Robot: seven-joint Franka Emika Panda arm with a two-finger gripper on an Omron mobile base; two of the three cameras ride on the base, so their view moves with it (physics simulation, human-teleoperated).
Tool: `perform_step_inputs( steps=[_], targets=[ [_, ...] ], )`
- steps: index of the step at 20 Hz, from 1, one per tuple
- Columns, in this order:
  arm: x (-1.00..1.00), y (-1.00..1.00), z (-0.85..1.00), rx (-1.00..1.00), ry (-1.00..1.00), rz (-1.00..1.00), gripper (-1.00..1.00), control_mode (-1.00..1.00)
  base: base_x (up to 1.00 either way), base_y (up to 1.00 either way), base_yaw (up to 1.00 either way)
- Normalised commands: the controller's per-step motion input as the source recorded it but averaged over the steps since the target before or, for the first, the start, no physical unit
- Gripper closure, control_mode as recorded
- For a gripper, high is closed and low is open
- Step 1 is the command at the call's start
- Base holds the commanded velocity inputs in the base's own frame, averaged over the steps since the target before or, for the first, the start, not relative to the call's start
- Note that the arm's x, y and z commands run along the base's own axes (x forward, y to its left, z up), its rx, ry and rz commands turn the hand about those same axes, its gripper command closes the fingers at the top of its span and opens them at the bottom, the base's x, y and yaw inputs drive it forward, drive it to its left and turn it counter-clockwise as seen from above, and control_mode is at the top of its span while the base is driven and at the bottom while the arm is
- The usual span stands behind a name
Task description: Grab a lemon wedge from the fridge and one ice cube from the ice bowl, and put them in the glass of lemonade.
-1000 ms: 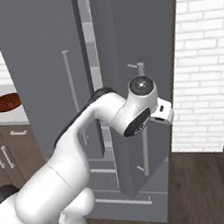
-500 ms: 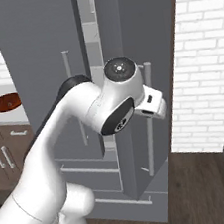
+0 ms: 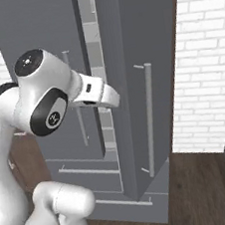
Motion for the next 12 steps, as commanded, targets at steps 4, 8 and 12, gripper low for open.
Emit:
perform_step_inputs(
  steps=[4,8,12],
  targets=[
    [0.29,1.00,0.00,-0.60,0.01,-0.12,-1.00,-1.00,0.00,0.00,0.00],
    [0.49,0.94,0.06,-0.71,0.27,0.00,-1.00,-1.00,0.00,0.00,0.00],
    [0.77,0.51,0.17,-0.69,0.45,0.01,-1.00,-1.00,0.00,0.00,0.00]
  ],
)
